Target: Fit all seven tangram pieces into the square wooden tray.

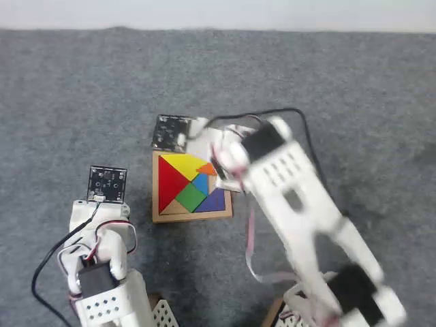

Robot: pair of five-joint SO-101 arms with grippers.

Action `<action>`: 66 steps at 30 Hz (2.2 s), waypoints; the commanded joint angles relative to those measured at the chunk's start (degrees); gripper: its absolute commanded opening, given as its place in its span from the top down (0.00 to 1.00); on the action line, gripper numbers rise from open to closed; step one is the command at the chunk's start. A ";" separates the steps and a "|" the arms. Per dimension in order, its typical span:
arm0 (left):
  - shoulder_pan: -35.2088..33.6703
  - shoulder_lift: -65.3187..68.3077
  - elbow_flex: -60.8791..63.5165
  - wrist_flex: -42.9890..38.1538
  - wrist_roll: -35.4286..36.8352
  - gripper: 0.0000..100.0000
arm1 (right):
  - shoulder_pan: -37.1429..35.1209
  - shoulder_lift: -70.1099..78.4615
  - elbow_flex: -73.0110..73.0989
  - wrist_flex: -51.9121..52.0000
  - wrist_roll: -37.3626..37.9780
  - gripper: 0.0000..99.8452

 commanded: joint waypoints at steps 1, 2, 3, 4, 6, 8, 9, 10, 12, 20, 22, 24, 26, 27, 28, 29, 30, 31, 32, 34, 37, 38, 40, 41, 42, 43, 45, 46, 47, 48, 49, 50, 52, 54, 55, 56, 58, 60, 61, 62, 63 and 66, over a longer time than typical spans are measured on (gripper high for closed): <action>-0.44 -0.53 -0.48 -1.14 -0.44 0.99 | -1.19 -17.01 12.31 -14.55 -1.93 0.99; -0.44 -0.53 -0.48 -1.14 -0.44 0.99 | -1.36 -20.53 16.62 -19.47 -2.11 0.99; -0.44 -0.53 -0.48 -1.14 -0.44 0.99 | -1.45 -24.31 20.84 -24.57 -2.37 0.99; -0.44 -0.53 -0.48 -1.14 -0.44 0.99 | -1.45 -27.82 25.05 -30.02 -3.25 0.99; -0.44 -0.53 -0.48 -1.14 -0.44 0.99 | -1.54 -34.33 32.88 -41.45 -9.76 0.99; -0.44 -0.53 -0.48 -1.14 -0.44 0.99 | -1.19 -40.13 39.56 -52.88 -21.36 0.99; -0.44 -0.53 -0.48 -1.14 -0.44 0.99 | -1.01 -42.51 42.73 -58.24 -26.90 0.99; -0.44 -0.53 -0.48 -1.14 -0.44 0.99 | -0.92 -44.44 45.36 -63.08 -31.47 0.99; -0.44 -0.53 -0.48 -1.14 -0.35 0.99 | -0.84 -46.29 49.23 -70.11 -36.84 0.99; -0.44 -0.53 -0.48 -1.14 -0.35 0.99 | -0.75 -43.65 50.46 -68.26 -44.48 0.99; -0.44 -0.53 -0.48 -1.14 -0.35 0.99 | -0.66 -43.38 50.64 -66.33 -44.84 0.99; -0.44 -0.53 -0.48 -1.14 -0.35 0.99 | 0.13 -43.38 50.81 -63.52 -44.84 0.99; -0.44 -0.53 -0.48 -1.14 -0.35 0.99 | 2.42 -43.38 50.81 -60.35 -44.84 0.99; -0.44 -0.53 -0.48 -1.14 -0.35 0.99 | 4.09 -43.38 50.81 -58.77 -44.84 0.99; -0.44 -0.53 -0.48 -1.14 -0.35 0.99 | 5.85 -43.38 50.81 -57.36 -45.10 0.99; -0.44 -0.53 -0.48 -1.14 -0.35 0.99 | 7.52 -43.38 50.81 -56.22 -45.19 0.99; -0.44 -0.53 -0.48 -1.14 -0.35 0.99 | 8.92 -43.30 50.81 -55.25 -45.19 0.99; -0.44 -0.53 -0.48 -1.14 -0.35 0.99 | 9.98 -43.30 51.08 -54.11 -45.19 0.99; -0.44 -0.53 -0.48 -1.14 -0.35 0.99 | 10.77 -43.30 51.78 -53.32 -45.27 0.99; -0.44 -0.53 -0.48 -1.14 -0.35 0.99 | 11.47 -43.21 53.71 -51.74 -44.84 0.99; -0.44 -0.53 -0.48 -1.14 -0.35 0.99 | 11.56 -43.21 55.30 -46.37 -44.66 0.99; -0.44 -0.53 -0.48 -1.14 -0.35 0.99 | 11.74 -43.21 55.21 -44.35 -44.22 0.99; -0.44 -0.53 -0.48 -1.14 -0.35 0.99 | 12.00 -42.15 54.07 -41.63 -40.53 0.99; -0.44 -0.53 -0.48 -1.14 -0.35 0.99 | 12.09 -41.19 53.19 -40.48 -38.95 0.99; -0.44 -0.53 -0.48 -1.14 -0.35 0.99 | 12.18 -39.69 51.78 -39.08 -37.54 0.99; -0.44 -0.53 -0.48 -1.14 -0.35 0.99 | 12.18 -37.76 50.20 -37.49 -36.84 0.99; -0.44 -0.53 -0.48 -1.14 -0.35 0.99 | 12.00 -32.57 46.42 -34.42 -35.69 0.99; -0.44 -0.53 -0.48 -1.14 -0.35 0.99 | 12.00 -29.32 44.13 -33.01 -35.25 0.99; -0.44 -0.53 -0.48 -1.14 -0.35 0.99 | 12.00 -25.71 41.76 -31.60 -34.37 0.99; -0.44 -0.53 -0.48 -1.14 -0.35 0.99 | 12.00 -21.76 39.03 -29.67 -33.32 0.99; -0.44 -0.53 -0.48 -1.14 -0.35 0.99 | 12.00 -17.80 35.96 -27.38 -32.62 0.99; -0.44 -0.53 -0.48 -1.14 -0.35 0.99 | 12.00 -13.58 32.62 -24.66 -32.00 0.99; -0.44 -0.53 -0.48 -1.14 -0.35 0.99 | 12.18 -5.85 26.02 -19.21 -31.38 0.99; -0.44 -0.53 -0.48 -1.14 -0.35 0.99 | 12.26 0.75 20.31 -14.46 -31.38 0.99; -0.44 -0.53 -0.48 -1.14 -0.35 0.99 | 12.26 3.38 18.11 -12.44 -31.38 0.99; -0.44 -0.53 -0.48 -1.14 -0.35 0.99 | 12.26 5.76 16.09 -10.68 -31.38 0.99; -0.44 -0.53 -0.48 -1.14 -0.35 0.99 | 12.26 9.36 13.63 -8.66 -31.12 0.99; -0.44 -0.53 -0.48 -1.23 -0.35 0.99 | 12.09 11.21 12.40 -7.60 -29.19 0.99; -0.44 -0.53 -0.48 -1.23 -0.35 0.99 | 12.00 11.56 12.22 -7.60 -28.75 0.99; -0.44 -0.53 -0.48 -1.23 -0.35 0.99 | 11.91 11.65 12.22 -7.60 -28.57 0.99; -0.44 -0.53 -0.48 -1.23 -0.35 0.99 | 11.91 11.65 12.22 -7.60 -28.48 0.99; -0.44 -0.53 -0.48 -1.23 -0.35 0.99 | 11.91 11.65 12.22 -7.60 -28.31 0.99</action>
